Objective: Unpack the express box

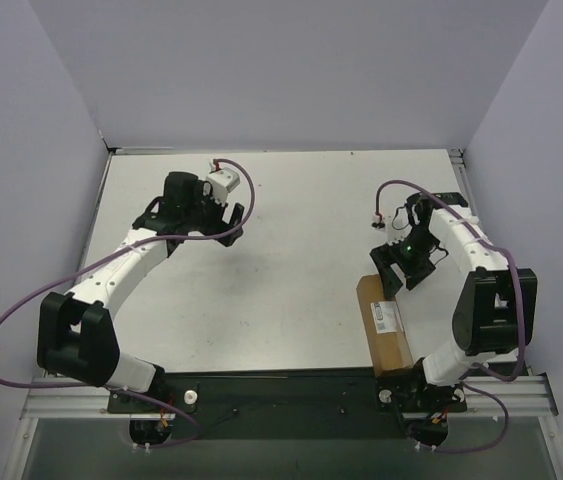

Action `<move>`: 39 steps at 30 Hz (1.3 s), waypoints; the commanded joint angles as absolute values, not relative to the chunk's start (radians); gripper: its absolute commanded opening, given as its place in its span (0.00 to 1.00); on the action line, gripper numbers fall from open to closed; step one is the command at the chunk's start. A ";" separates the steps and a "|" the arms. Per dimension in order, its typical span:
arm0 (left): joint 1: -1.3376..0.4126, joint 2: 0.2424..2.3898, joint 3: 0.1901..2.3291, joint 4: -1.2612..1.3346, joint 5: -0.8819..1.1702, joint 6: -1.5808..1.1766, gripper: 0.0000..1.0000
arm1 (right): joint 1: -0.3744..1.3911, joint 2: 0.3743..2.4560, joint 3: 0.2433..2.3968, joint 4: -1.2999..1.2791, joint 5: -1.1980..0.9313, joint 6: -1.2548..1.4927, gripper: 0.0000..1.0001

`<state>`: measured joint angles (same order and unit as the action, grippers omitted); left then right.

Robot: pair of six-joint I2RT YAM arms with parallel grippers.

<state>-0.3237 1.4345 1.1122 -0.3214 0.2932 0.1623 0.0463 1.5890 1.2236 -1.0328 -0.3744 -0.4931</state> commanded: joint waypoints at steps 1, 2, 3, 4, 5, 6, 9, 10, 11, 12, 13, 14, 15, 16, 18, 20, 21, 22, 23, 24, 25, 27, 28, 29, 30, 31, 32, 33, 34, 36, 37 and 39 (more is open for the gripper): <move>-0.328 1.453 1.166 -0.321 0.307 0.181 0.95 | 0.066 1.615 1.174 -1.104 -0.413 -0.511 0.72; -0.328 1.454 1.170 -0.325 0.305 0.184 0.95 | 0.069 1.632 1.172 -1.111 -0.437 -0.500 0.72; -0.328 1.456 1.177 -0.330 0.305 0.190 0.95 | 0.081 1.646 1.172 -1.115 -0.445 -0.497 0.72; -0.328 1.454 1.180 -0.339 0.304 0.193 0.95 | 0.086 1.679 1.178 -1.120 -0.451 -0.495 0.71; -0.328 1.451 1.181 -0.344 0.302 0.198 0.95 | 0.095 1.695 1.184 -1.118 -0.460 -0.492 0.69; -0.328 1.450 1.183 -0.348 0.301 0.207 0.95 | 0.107 1.715 1.210 -1.118 -0.465 -0.489 0.64; -0.327 1.439 1.186 -0.367 0.288 0.218 0.95 | 0.136 1.798 1.273 -1.124 -0.477 -0.482 0.56; -0.327 1.437 1.186 -0.377 0.284 0.225 0.95 | 0.147 1.845 1.325 -1.135 -0.483 -0.479 0.55; -0.327 1.430 1.184 -0.379 0.276 0.227 0.95 | 0.156 1.871 1.356 -1.144 -0.488 -0.480 0.54; -0.325 1.427 1.186 -0.388 0.273 0.232 0.95 | 0.164 1.899 1.383 -1.156 -0.491 -0.483 0.50; -0.325 1.422 1.186 -0.390 0.270 0.235 0.95 | 0.178 1.952 1.437 -1.170 -0.492 -0.479 0.47; -0.325 1.417 1.184 -0.393 0.265 0.239 0.95 | 0.192 1.972 1.462 -1.172 -0.494 -0.473 0.45; -0.325 1.416 1.186 -0.397 0.262 0.248 0.95 | 0.196 1.995 1.489 -1.172 -0.497 -0.460 0.42; -0.325 1.414 1.187 -0.400 0.262 0.255 0.95 | 0.198 2.038 1.527 -1.166 -0.502 -0.437 0.40; -0.325 1.416 1.193 -0.403 0.256 0.268 0.95 | 0.215 2.084 1.664 -1.160 -0.528 -0.410 0.38; -0.325 1.427 1.218 -0.410 0.250 0.273 0.95 | 0.270 2.150 1.798 -1.152 -0.541 -0.394 0.38; -0.325 1.433 1.227 -0.423 0.252 0.276 0.95 | 0.288 2.170 1.842 -1.151 -0.548 -0.387 0.37; -0.325 1.439 1.233 -0.428 0.250 0.281 0.95 | 0.311 2.202 1.879 -1.147 -0.560 -0.373 0.36; -0.325 1.443 1.239 -0.433 0.250 0.282 0.95 | 0.345 2.215 1.944 -1.144 -0.566 -0.365 0.36; -0.327 1.447 1.249 -0.443 0.247 0.287 0.95 | 0.362 2.227 1.974 -1.138 -0.569 -0.357 0.36; -0.328 1.451 1.252 -0.449 0.250 0.293 0.95 | 0.371 2.227 2.000 -1.138 -0.578 -0.351 0.37; -0.328 1.454 1.252 -0.460 0.259 0.298 0.95 | 0.374 2.188 2.023 -1.128 -0.589 -0.344 0.42; -0.328 1.453 1.247 -0.460 0.267 0.296 0.95 | 0.370 2.165 2.014 -1.126 -0.591 -0.339 0.46; -0.328 1.453 1.243 -0.456 0.270 0.293 0.95 | 0.361 2.140 2.003 -1.121 -0.595 -0.337 0.56; -0.330 1.453 1.227 -0.443 0.275 0.282 0.95 | 0.336 2.087 1.970 -1.120 -0.604 -0.336 0.59; -0.336 1.451 1.218 -0.436 0.282 0.278 0.95 | 0.316 2.059 1.953 -1.118 -0.618 -0.334 0.62; -0.339 1.451 1.207 -0.416 0.284 0.264 0.95 | 0.295 2.034 1.931 -1.117 -0.656 -0.337 0.65; -0.342 1.451 1.198 -0.405 0.287 0.255 0.94 | 0.275 1.992 1.899 -1.114 -0.672 -0.341 0.65; -0.347 1.451 1.174 -0.394 0.291 0.244 0.93 | 0.224 1.976 1.881 -1.109 -0.681 -0.344 0.65; -0.364 1.451 1.146 -0.370 0.345 0.227 0.85 | 0.180 1.953 1.850 -1.089 -0.690 -0.347 0.60; -0.370 1.454 1.122 -0.361 0.371 0.226 0.77 | 0.148 1.953 1.824 -1.082 -0.678 -0.351 0.56; -0.387 1.466 1.112 -0.367 0.518 0.264 0.13 | 0.127 1.974 1.810 -1.069 -0.631 -0.382 0.34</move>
